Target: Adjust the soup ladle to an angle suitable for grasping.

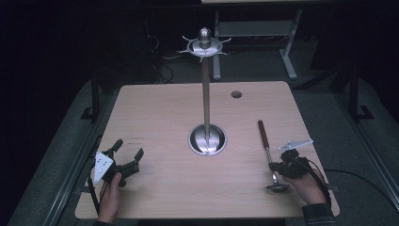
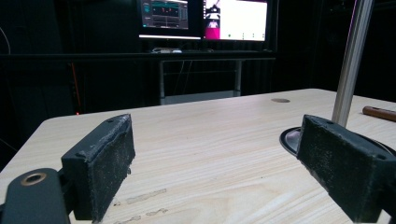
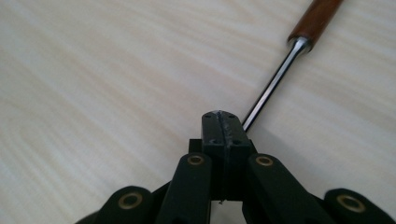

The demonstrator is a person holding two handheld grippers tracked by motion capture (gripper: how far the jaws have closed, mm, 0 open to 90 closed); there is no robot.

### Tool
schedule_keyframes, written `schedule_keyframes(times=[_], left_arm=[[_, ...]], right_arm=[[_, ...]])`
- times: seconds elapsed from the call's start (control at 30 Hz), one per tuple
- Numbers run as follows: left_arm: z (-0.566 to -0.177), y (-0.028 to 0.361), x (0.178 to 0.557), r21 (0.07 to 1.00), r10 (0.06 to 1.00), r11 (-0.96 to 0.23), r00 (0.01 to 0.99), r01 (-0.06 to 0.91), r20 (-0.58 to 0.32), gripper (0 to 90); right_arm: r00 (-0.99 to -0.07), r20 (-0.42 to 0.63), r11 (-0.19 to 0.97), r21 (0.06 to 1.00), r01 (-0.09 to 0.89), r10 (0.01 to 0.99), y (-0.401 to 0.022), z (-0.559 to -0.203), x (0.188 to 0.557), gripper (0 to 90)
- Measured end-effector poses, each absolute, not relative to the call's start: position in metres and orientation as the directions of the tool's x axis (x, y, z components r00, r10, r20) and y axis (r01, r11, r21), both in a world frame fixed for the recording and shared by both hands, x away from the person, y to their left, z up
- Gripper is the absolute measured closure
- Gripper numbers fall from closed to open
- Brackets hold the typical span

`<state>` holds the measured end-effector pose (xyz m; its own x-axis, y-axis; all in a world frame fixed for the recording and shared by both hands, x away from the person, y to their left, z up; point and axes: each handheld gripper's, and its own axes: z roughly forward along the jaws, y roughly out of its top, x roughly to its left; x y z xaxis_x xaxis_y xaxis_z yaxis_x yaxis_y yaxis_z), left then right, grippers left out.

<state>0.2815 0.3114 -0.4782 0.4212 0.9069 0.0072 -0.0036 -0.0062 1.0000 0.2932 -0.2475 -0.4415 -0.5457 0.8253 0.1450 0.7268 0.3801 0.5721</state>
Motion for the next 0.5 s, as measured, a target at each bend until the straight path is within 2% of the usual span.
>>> schedule_keyframes(times=[0.17,0.3,0.5], left_arm=[[-0.478,0.311,0.281,1.000,0.907,-0.010,0.421,0.000,0.009,10.6],[-0.478,0.311,0.281,1.000,0.907,-0.008,0.420,0.000,0.007,10.6],[-0.478,0.313,0.282,1.000,0.908,-0.023,0.419,-0.005,0.023,10.6]], right_arm=[[-0.532,0.130,0.360,0.600,0.714,0.837,-0.251,-0.437,0.309,89.7],[-0.486,0.077,0.330,0.642,0.692,0.871,-0.258,-0.436,0.332,89.7],[-0.413,0.069,0.268,0.660,0.701,0.908,-0.276,-0.446,0.357,89.7]])
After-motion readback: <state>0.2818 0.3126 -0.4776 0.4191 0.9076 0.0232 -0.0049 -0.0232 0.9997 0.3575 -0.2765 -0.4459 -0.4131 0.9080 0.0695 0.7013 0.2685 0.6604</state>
